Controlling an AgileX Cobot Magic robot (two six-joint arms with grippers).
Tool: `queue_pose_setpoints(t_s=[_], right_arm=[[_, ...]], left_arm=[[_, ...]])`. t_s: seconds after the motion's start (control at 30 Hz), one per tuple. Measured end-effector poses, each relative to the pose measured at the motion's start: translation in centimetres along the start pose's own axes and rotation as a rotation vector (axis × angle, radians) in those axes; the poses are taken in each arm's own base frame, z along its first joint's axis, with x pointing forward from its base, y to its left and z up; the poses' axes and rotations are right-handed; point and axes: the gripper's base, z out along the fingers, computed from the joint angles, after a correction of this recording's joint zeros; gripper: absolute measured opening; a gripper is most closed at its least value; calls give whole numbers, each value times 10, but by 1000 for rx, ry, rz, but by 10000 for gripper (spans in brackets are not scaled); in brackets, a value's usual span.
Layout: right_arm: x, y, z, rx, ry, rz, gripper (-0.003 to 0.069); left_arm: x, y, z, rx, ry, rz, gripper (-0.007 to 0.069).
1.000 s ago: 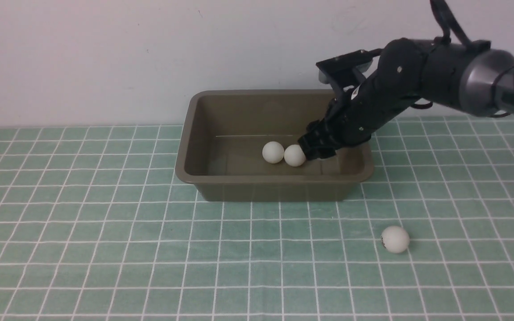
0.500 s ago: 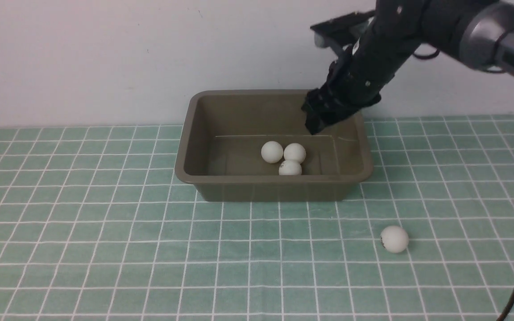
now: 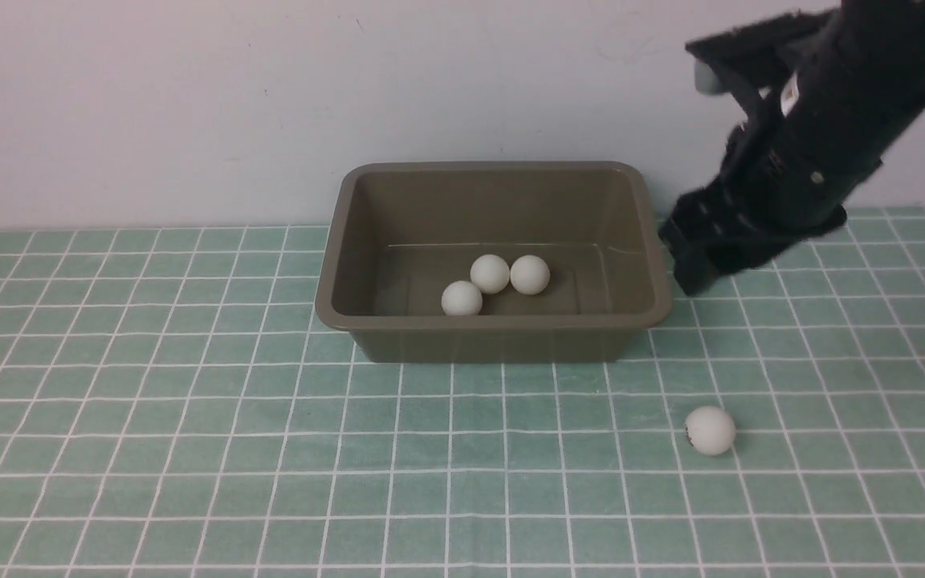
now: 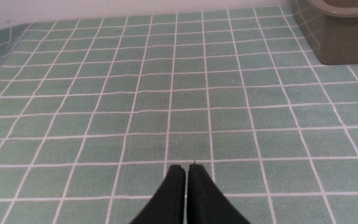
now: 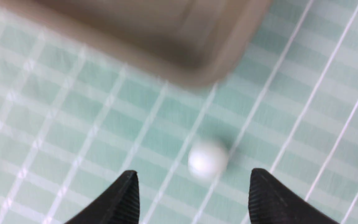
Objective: Put the table tennis balls in the box on the green coffee tablecloth.
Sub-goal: 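Reach for and grasp a ping pong ball on the table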
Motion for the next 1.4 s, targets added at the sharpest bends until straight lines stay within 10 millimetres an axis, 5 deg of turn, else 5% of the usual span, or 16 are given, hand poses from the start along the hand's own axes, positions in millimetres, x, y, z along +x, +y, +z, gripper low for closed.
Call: queue_pose_setpoints(t_s=[0.2,0.57,1.07,1.4], right_arm=[[54,4,43,-6,91,2,430],[60,-1,115,42,77,-13,430],[70,-16,157,63,174,16,421],[76,-17,153,37,250,32,366]], left_arm=[[0,0,0,0,0,0,-4],[0,0,0,0,0,0,-4],[0,0,0,0,0,0,-4],[0,0,0,0,0,0,-4]])
